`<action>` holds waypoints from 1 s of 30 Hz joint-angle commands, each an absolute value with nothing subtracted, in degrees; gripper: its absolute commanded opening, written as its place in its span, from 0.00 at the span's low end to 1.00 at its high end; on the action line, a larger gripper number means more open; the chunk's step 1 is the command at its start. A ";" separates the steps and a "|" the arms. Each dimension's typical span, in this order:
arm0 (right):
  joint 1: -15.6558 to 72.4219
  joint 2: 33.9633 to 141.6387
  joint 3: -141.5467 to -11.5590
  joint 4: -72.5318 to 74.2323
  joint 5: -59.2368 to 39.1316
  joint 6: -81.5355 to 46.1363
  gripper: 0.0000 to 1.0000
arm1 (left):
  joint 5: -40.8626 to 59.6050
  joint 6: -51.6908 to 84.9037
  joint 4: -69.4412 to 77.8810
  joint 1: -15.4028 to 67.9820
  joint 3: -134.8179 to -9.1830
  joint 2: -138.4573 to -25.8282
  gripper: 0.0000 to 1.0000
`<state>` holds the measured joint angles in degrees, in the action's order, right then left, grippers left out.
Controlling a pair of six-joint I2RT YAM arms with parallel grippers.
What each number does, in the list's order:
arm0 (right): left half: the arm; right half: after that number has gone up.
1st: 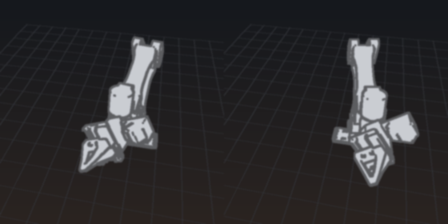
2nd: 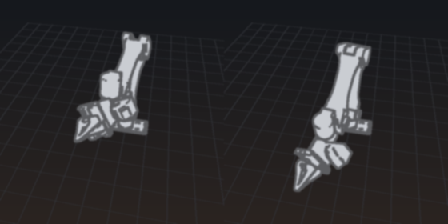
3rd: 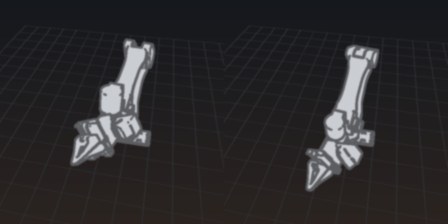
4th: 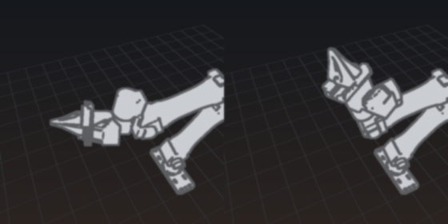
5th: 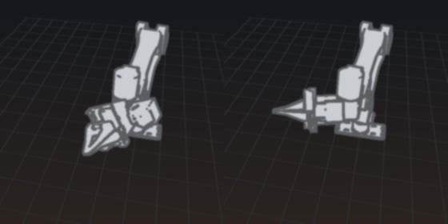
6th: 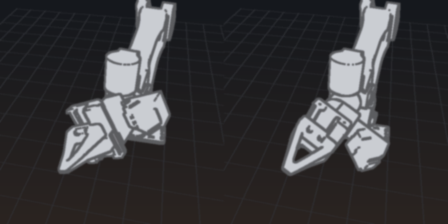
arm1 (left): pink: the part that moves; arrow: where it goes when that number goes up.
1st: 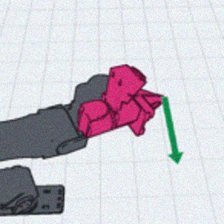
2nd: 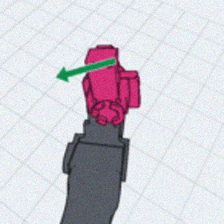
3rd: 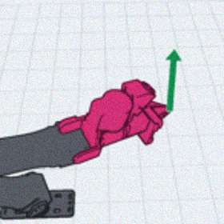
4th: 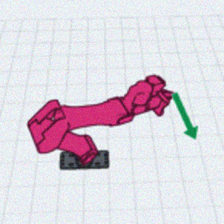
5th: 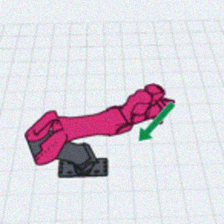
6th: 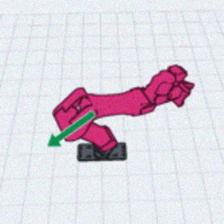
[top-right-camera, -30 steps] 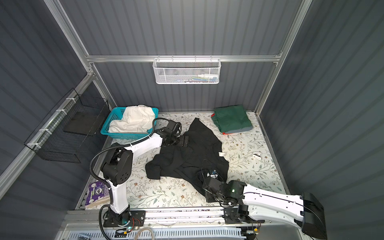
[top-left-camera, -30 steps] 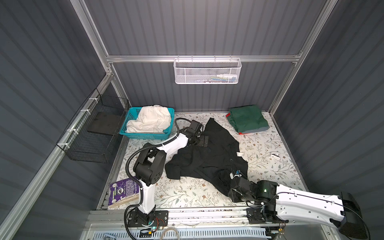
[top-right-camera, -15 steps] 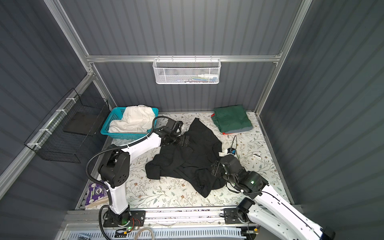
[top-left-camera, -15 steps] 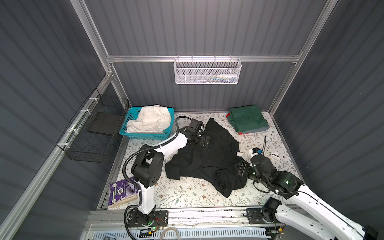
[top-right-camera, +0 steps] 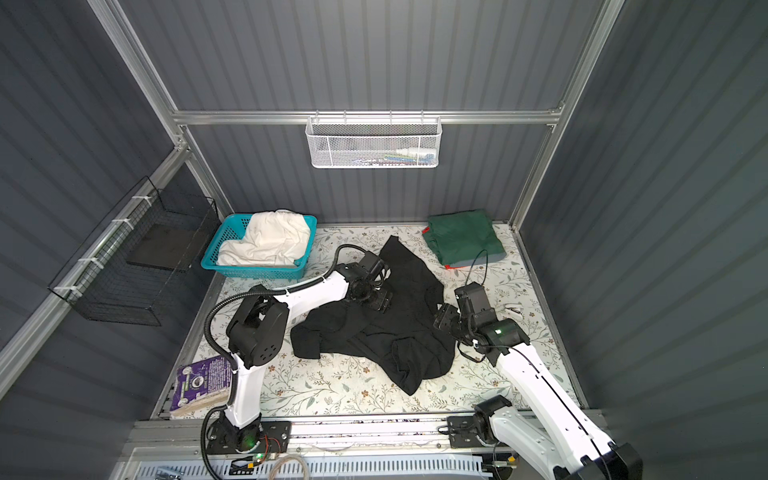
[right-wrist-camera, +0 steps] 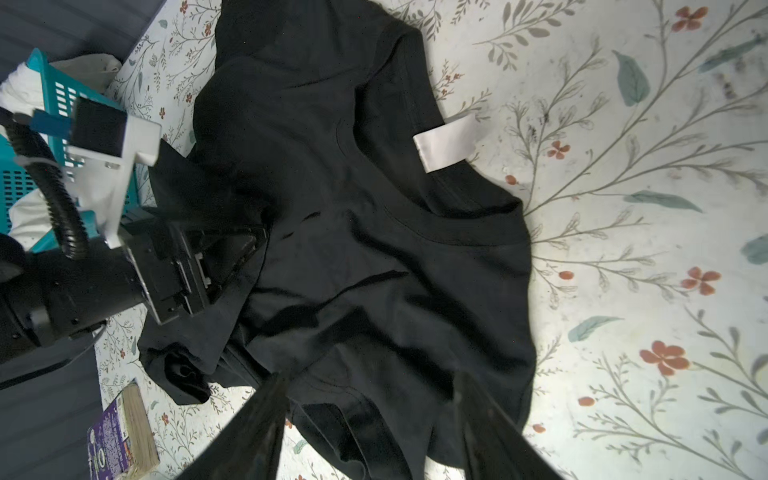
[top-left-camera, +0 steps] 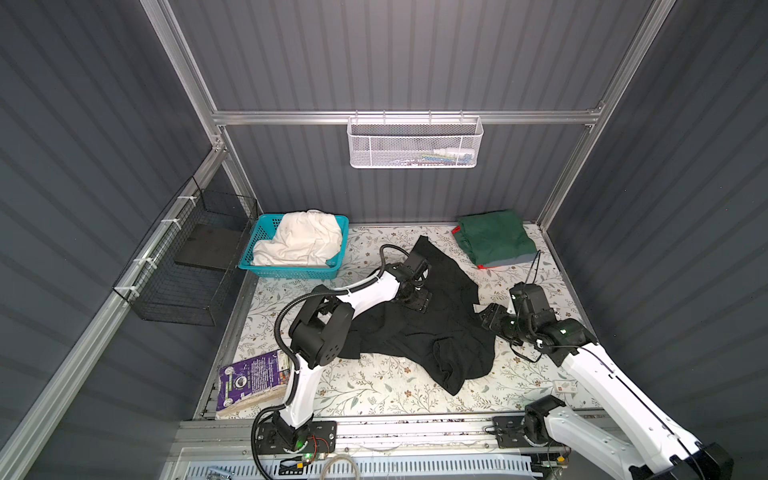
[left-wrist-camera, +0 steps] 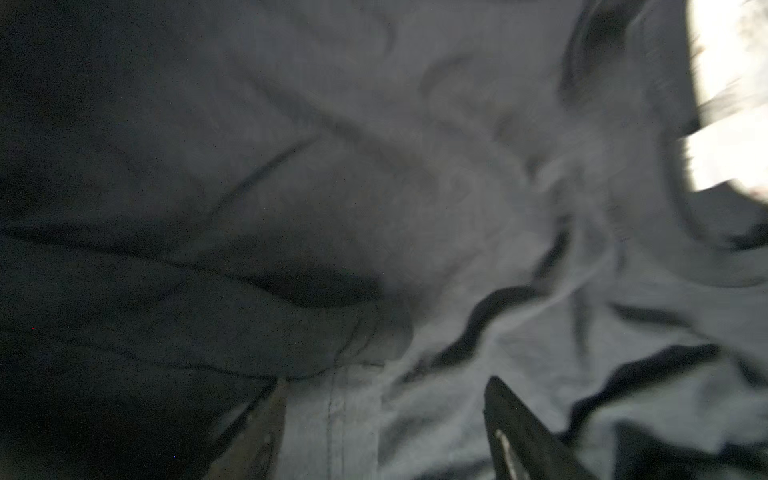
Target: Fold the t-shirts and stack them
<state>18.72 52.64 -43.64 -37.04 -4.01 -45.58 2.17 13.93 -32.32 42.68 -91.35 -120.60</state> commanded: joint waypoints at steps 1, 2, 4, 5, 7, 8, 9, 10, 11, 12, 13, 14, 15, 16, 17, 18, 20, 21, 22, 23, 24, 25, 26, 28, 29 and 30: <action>16.48 53.27 -42.65 -34.98 -6.68 -43.44 0.64 | -0.75 14.21 -34.70 43.04 -93.34 -122.59 0.73; 15.93 53.47 -42.65 -35.15 -6.72 -43.03 0.64 | -1.20 14.48 -34.72 43.06 -93.42 -123.01 0.71; 14.89 53.64 -42.67 -35.40 -6.99 -42.05 0.63 | -1.99 15.00 -34.54 43.23 -93.59 -124.06 0.62; 14.68 53.70 -42.72 -35.49 -7.01 -41.64 0.63 | -2.80 15.48 -34.63 43.24 -93.83 -124.39 0.58; 14.55 53.83 -43.06 -35.85 -6.90 -40.65 0.62 | -4.10 15.88 -35.30 43.20 -94.67 -125.02 0.46; 14.55 53.87 -43.23 -35.86 -7.02 -40.29 0.61 | -5.01 16.23 -35.75 43.24 -95.06 -125.14 0.39; 14.59 54.16 -43.33 -35.83 -7.01 -40.00 0.61 | -5.86 16.68 -35.98 43.20 -95.40 -125.07 0.28; 14.63 54.35 -43.34 -35.52 -7.20 -39.91 0.60 | -6.76 16.99 -35.97 43.23 -95.48 -124.85 0.15; 14.68 54.70 -43.16 -34.86 -7.57 -40.14 0.60 | -7.35 17.37 -35.74 43.24 -95.38 -124.53 0.09; 14.68 55.14 -42.71 -33.78 -8.28 -40.43 0.60 | -7.66 17.63 -35.37 43.20 -95.13 -124.16 0.05; 14.68 56.02 -42.03 -32.02 -9.63 -40.95 0.59 | -8.15 17.79 -35.20 43.15 -95.23 -123.89 0.00; 14.88 56.78 -41.61 -30.68 -10.25 -41.36 0.58 | -9.05 18.21 -35.75 43.00 -95.48 -123.74 0.00; 15.45 57.94 -41.47 -29.31 -11.01 -41.68 0.58 | -10.29 18.37 -36.58 43.05 -95.97 -123.56 0.00; 16.44 59.11 -41.65 -28.13 -10.88 -41.58 0.58 | -11.21 18.03 -37.70 42.80 -96.53 -123.21 0.00; 17.62 60.28 -41.96 -27.35 -10.07 -41.61 0.58 | -12.32 17.95 -38.75 42.46 -97.02 -122.85 0.00; 19.02 61.44 -42.39 -26.68 -8.54 -41.58 0.59 | -13.33 17.85 -39.65 41.78 -97.12 -122.02 0.00; 20.81 63.67 -42.90 -24.74 -6.90 -41.49 0.60 | -13.99 17.71 -40.78 39.57 -97.08 -120.10 0.00; 21.04 66.16 -42.98 -23.53 -7.08 -41.40 0.59 | -14.10 17.71 -41.29 37.83 -97.11 -119.16 0.00; 21.09 67.84 -43.10 -22.69 -6.99 -41.23 0.59 | -14.04 17.68 -41.72 35.87 -97.11 -118.34 0.00; 21.02 69.19 -43.36 -22.59 -6.70 -40.99 0.59 | -13.93 17.48 -41.54 34.28 -96.92 -117.63 0.00; 21.02 70.74 -43.86 -22.59 -6.37 -40.52 0.57 | -13.74 16.77 -41.02 32.71 -96.76 -116.96 0.00; 21.16 72.08 -44.40 -21.03 -6.17 -39.90 0.56 | -13.74 16.06 -40.83 31.37 -97.25 -116.65 0.00; 21.13 73.15 -44.83 -20.39 -6.01 -39.44 0.56 | -14.44 15.09 -41.14 30.64 -98.35 -116.65 0.00; 21.27 75.50 -45.58 -18.94 -6.22 -38.64 0.55 | -17.32 12.40 -41.81 29.76 -101.41 -117.38 0.00; 21.26 76.54 -45.91 -18.27 -6.31 -38.53 0.55 | -19.05 11.16 -42.11 29.61 -102.98 -118.00 0.00; 21.27 77.76 -46.12 -17.51 -6.39 -38.26 0.55 | -21.17 10.02 -42.55 29.33 -104.91 -118.86 0.00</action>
